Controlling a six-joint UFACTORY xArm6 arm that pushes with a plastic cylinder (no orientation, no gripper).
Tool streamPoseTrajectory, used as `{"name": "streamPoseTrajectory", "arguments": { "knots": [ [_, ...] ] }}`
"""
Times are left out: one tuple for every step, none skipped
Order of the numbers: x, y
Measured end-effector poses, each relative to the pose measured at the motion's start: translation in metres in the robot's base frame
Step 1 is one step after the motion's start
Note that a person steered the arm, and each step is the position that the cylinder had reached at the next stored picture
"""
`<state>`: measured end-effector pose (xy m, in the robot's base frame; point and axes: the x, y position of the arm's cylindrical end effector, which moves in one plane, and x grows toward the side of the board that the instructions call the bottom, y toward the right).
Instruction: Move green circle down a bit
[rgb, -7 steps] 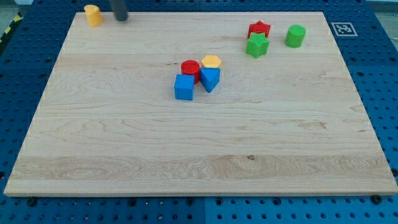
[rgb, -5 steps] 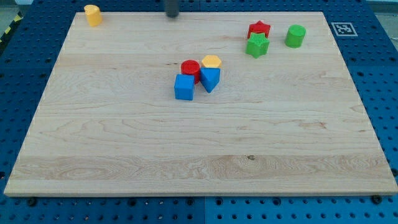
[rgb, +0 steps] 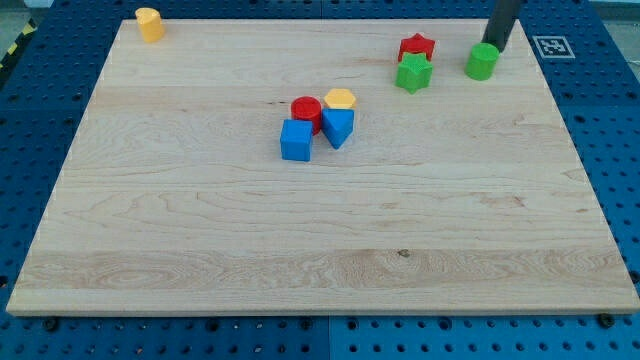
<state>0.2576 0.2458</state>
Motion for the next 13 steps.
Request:
{"name": "streamPoseTrajectory", "arguments": {
  "knots": [
    [0.0,-0.007],
    [0.0,-0.022],
    [0.011,-0.004],
    [0.018,-0.001],
    [0.001,-0.001],
    [-0.005,-0.006],
    [-0.005,-0.011],
    [-0.001,-0.011],
    [0.014,-0.013],
    [0.027,-0.013],
    [0.035,-0.016],
    [0.034,-0.035],
    [0.033,-0.056]
  ]
}}
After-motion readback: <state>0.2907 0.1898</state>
